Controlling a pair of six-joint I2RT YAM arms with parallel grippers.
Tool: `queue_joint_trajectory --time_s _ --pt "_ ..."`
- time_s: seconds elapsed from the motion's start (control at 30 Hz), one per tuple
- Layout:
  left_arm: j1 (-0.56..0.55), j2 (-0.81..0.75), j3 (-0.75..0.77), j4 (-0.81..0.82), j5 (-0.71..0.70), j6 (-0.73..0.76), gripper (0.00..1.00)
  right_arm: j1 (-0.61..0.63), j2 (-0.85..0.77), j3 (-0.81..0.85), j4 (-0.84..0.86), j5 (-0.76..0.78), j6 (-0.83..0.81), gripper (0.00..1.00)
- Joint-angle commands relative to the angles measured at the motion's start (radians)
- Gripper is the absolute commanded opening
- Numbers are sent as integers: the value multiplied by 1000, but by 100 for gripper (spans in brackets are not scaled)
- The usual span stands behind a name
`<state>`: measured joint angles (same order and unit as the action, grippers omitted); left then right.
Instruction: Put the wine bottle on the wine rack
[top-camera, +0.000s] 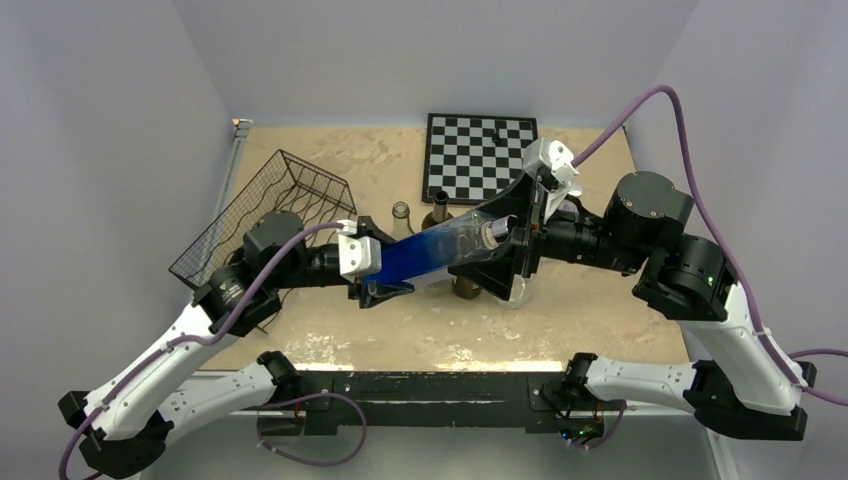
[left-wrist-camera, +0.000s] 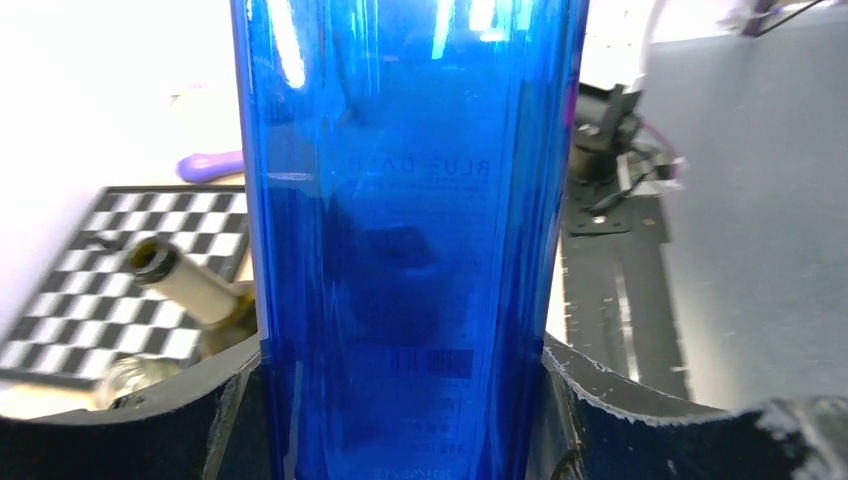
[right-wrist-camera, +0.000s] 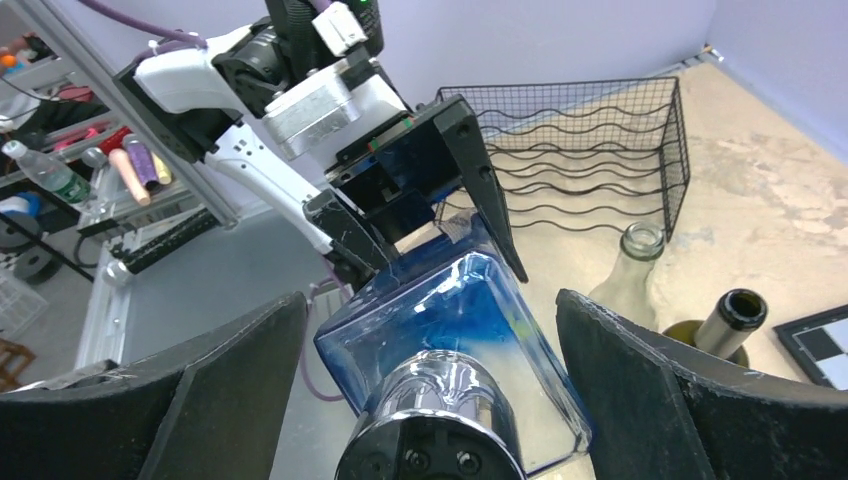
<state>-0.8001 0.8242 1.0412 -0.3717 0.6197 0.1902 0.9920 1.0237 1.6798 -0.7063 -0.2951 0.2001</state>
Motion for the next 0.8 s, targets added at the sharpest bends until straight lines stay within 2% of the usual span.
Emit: queue_joint_trajectory --time_s 0.0,0.23,0.6,0.77 --pt "21 -36 129 76 -268 183 0 6 -37 10 52 -10 -33 99" --pt "21 -49 155 115 -430 365 0 7 -42 51 38 26 -76 99" --pt "21 -48 164 149 -519 616 0 5 -27 208 -99 85 -18 99" --pt "21 -41 169 152 -544 750 0 5 41 346 -230 139 2 98"
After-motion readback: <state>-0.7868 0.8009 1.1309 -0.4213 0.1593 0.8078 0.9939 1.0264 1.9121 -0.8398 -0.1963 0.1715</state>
